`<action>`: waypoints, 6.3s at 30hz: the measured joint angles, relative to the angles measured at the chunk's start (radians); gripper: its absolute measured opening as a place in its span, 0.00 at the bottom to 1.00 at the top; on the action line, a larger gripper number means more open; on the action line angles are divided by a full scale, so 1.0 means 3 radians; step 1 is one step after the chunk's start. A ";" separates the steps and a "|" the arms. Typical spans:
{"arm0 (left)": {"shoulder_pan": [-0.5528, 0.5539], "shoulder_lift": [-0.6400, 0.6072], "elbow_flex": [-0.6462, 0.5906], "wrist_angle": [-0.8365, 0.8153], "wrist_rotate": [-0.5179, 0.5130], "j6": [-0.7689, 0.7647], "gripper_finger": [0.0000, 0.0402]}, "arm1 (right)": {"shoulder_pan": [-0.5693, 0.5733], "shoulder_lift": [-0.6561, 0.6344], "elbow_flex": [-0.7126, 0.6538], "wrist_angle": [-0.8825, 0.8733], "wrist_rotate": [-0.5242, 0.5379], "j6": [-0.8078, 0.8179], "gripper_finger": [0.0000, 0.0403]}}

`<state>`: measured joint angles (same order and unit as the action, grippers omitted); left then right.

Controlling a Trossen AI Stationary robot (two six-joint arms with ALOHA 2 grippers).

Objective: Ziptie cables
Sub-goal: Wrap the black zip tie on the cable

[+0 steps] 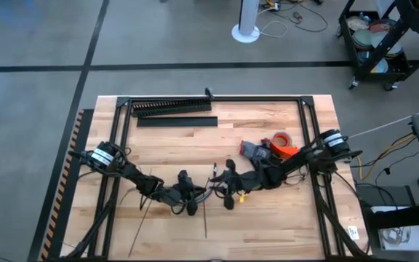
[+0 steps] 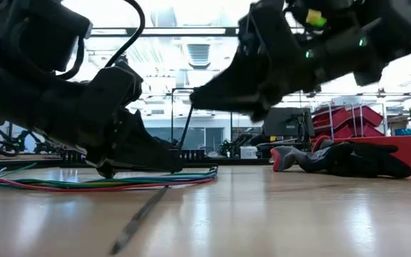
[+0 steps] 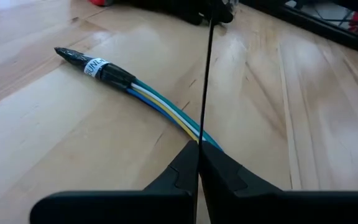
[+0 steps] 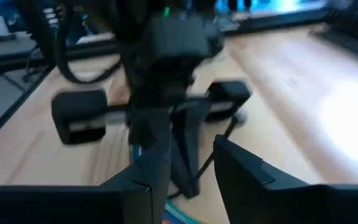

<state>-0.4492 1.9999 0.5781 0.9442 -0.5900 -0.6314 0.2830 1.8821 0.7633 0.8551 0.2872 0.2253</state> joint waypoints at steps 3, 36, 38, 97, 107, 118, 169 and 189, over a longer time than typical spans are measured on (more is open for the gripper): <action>-0.0008 -0.0011 0.0000 0.0007 -0.0010 -0.0022 0.00 | -0.0024 0.0167 0.0040 0.0140 -0.0106 0.0071 0.22; -0.0047 -0.0017 -0.0013 0.0121 -0.0050 0.0083 0.00 | -0.0098 0.0180 0.0234 -0.0205 -0.0106 0.0152 0.02; -0.0047 -0.0017 -0.0015 0.0124 -0.0051 0.0092 0.00 | -0.0095 0.0180 0.0238 -0.0220 -0.0112 0.0145 0.02; 0.0085 -0.0217 -0.0562 0.0492 -0.0488 0.0052 0.00 | 0.0308 0.0200 0.0853 -0.1988 -0.0663 -0.1498 0.50; -0.0001 -0.0219 -0.0384 0.0175 -0.0613 -0.0373 0.00 | 0.0406 0.0815 0.1850 -0.2865 -0.0709 -0.1954 0.51; -0.0025 -0.0242 -0.0374 -0.0025 -0.0564 -0.0442 0.00 | 0.0363 0.0993 0.2681 -0.4161 -0.1040 -0.2420 0.51; -0.0093 -0.0604 -0.0454 -0.1073 -0.0520 -0.1808 0.00 | 0.0219 0.0937 0.2374 -0.2936 -0.1307 -0.1097 0.15; -0.0223 -0.0612 -0.0291 -0.1113 -0.0342 -0.1007 0.00 | 0.0357 0.1326 0.2216 -0.2355 -0.1017 -0.0177 0.00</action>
<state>-0.5162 1.8163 0.4908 0.6103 -0.6925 -0.9335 0.3899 2.2800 1.4279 0.1488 -0.0180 0.1722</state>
